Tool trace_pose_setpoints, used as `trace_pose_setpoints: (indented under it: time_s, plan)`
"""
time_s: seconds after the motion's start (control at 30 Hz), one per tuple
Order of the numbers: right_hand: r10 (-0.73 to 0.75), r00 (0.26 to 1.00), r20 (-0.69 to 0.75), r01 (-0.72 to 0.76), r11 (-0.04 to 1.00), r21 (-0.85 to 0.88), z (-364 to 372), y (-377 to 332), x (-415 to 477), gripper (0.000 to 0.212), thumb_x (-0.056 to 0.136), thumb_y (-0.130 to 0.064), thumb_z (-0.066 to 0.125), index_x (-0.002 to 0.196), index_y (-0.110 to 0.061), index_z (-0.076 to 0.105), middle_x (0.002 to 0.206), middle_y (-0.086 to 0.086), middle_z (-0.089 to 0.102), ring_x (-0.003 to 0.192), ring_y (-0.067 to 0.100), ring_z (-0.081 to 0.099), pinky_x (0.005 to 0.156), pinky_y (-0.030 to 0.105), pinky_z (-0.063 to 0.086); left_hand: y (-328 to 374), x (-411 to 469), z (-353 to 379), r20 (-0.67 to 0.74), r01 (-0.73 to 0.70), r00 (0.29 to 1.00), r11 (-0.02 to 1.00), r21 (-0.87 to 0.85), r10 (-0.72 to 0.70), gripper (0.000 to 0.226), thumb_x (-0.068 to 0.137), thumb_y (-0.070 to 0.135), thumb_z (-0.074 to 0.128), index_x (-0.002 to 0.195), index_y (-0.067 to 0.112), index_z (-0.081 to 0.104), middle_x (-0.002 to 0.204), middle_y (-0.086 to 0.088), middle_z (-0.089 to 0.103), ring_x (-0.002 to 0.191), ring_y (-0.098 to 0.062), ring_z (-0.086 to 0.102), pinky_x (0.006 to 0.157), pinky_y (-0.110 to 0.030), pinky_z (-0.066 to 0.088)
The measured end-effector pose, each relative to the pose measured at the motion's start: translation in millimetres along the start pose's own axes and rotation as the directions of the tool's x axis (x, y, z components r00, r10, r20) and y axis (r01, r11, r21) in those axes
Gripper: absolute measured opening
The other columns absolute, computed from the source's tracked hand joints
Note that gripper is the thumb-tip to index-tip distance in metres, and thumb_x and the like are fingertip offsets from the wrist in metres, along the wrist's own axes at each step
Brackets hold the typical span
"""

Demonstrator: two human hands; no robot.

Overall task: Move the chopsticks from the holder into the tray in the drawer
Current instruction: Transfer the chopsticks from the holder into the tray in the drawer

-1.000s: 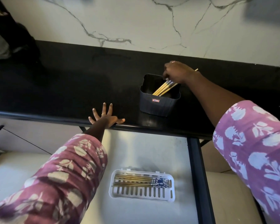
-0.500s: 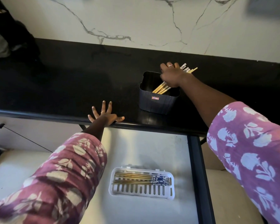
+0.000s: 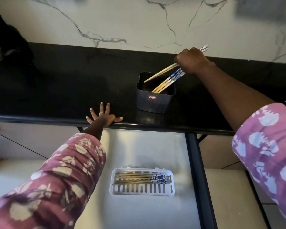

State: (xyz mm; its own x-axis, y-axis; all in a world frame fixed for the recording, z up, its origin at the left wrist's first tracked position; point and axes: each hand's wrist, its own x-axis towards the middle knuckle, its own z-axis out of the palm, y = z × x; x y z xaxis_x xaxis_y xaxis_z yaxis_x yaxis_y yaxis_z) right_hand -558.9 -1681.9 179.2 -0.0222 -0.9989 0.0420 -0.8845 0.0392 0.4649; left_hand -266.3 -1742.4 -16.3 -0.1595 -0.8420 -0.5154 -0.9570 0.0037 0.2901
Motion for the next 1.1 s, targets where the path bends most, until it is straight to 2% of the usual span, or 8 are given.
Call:
trace_pose_setpoints:
  time_s: [0.2, 0.43, 0.57, 0.67, 0.83, 0.9, 0.97, 1.1]
  plan:
    - [0.304, 0.952, -0.045, -0.258, 0.870, 0.421, -3.4, -8.5, -46.2, 0.024, 0.090, -0.005, 0.051, 0.109, -0.008, 0.065, 0.106, 0.029, 0.062, 0.098, 0.044, 0.060, 0.082, 0.043, 0.050, -4.0, -7.0, 2.3, -0.026, -0.024, 0.999, 1.000, -0.002, 0.024, 0.097, 0.077, 0.071, 0.050, 0.148, 0.039, -0.006, 0.157, 0.013, -0.020, 0.143, -0.034, -0.023, 0.114, -0.058, -0.009]
    - [0.340, 0.928, -0.154, -0.142, 0.702, 0.698, 32.5, -90.7, -109.1, 0.024, 0.081, 0.004, 0.050, 0.098, -0.006, 0.064, 0.100, 0.018, 0.071, 0.093, 0.039, 0.065, 0.075, 0.043, 0.052, -8.9, -9.4, 5.4, -0.037, -0.056, 0.998, 0.998, 0.017, 0.057, 0.097, 0.076, 0.075, 0.046, 0.149, 0.037, -0.006, 0.157, 0.011, -0.019, 0.143, -0.033, -0.023, 0.113, -0.057, -0.010]
    - [0.266, 0.929, -0.259, -0.022, 0.736, 0.676, 72.5, -162.6, -155.6, 0.027, 0.077, 0.011, 0.056, 0.100, 0.003, 0.068, 0.092, 0.022, 0.073, 0.077, 0.038, 0.070, 0.068, 0.040, 0.057, -11.3, -8.2, 6.5, -0.038, -0.077, 0.996, 0.997, 0.029, 0.078, 0.096, 0.076, 0.075, 0.045, 0.148, 0.037, -0.006, 0.158, 0.012, -0.018, 0.143, -0.034, -0.023, 0.113, -0.058, -0.010]
    - [0.078, 0.997, 0.007, -0.064, 0.752, 0.656, 108.4, -210.9, -194.6, 0.034, 0.090, -0.001, 0.044, 0.120, -0.005, 0.060, 0.105, 0.019, 0.071, 0.091, 0.036, 0.068, 0.078, 0.041, 0.055, -13.7, -6.5, 6.4, -0.032, -0.086, 0.996, 0.996, 0.031, 0.087, 0.099, 0.075, 0.076, 0.046, 0.148, 0.036, -0.006, 0.158, 0.010, -0.019, 0.142, -0.034, -0.024, 0.112, -0.058, -0.011]
    - [-0.162, 0.941, 0.296, -0.037, 0.823, 0.567, 148.0, -260.2, -241.9, 0.045, 0.085, -0.002, 0.040, 0.128, -0.012, 0.049, 0.108, 0.015, 0.067, 0.099, 0.034, 0.065, 0.077, 0.038, 0.052, -13.4, -5.1, 6.6, -0.033, -0.095, 0.995, 0.995, 0.027, 0.096, 0.100, 0.074, 0.077, 0.045, 0.148, 0.035, -0.007, 0.157, 0.010, -0.020, 0.142, -0.034, -0.025, 0.112, -0.058, -0.012]
    - [-0.204, 0.916, 0.346, -0.022, 0.835, 0.550, 153.6, -269.3, -248.5, 0.041, 0.082, 0.001, 0.042, 0.120, -0.009, 0.053, 0.100, 0.016, 0.069, 0.095, 0.032, 0.067, 0.069, 0.034, 0.051, -12.4, -3.7, 6.2, -0.029, -0.092, 0.995, 0.995, 0.032, 0.093, 0.100, 0.074, 0.077, 0.046, 0.148, 0.036, -0.008, 0.157, 0.010, -0.021, 0.142, -0.035, -0.025, 0.111, -0.059, -0.011]
    - [-0.223, 0.911, 0.346, 0.002, 0.842, 0.540, 154.7, -271.1, -246.8, 0.024, 0.072, 0.000, 0.057, 0.095, -0.006, 0.064, 0.083, 0.012, 0.073, 0.080, 0.026, 0.071, 0.057, 0.027, 0.048, -11.2, -1.5, 5.2, -0.023, -0.087, 0.996, 0.996, 0.024, 0.087, 0.100, 0.075, 0.076, 0.047, 0.148, 0.036, -0.008, 0.157, 0.011, -0.022, 0.141, -0.036, -0.025, 0.111, -0.059, -0.011]
    - [-0.275, 0.880, 0.387, 0.046, 0.860, 0.508, 162.4, -276.3, -239.8, 0.014, 0.064, -0.003, 0.071, 0.077, -0.006, 0.066, 0.072, 0.011, 0.073, 0.068, 0.024, 0.072, 0.054, 0.024, 0.052, -8.2, 1.1, 4.9, -0.026, -0.071, 0.997, 0.997, 0.017, 0.071, 0.097, 0.077, 0.073, 0.048, 0.148, 0.037, -0.008, 0.157, 0.012, -0.022, 0.141, -0.037, -0.025, 0.111, -0.060, -0.010]
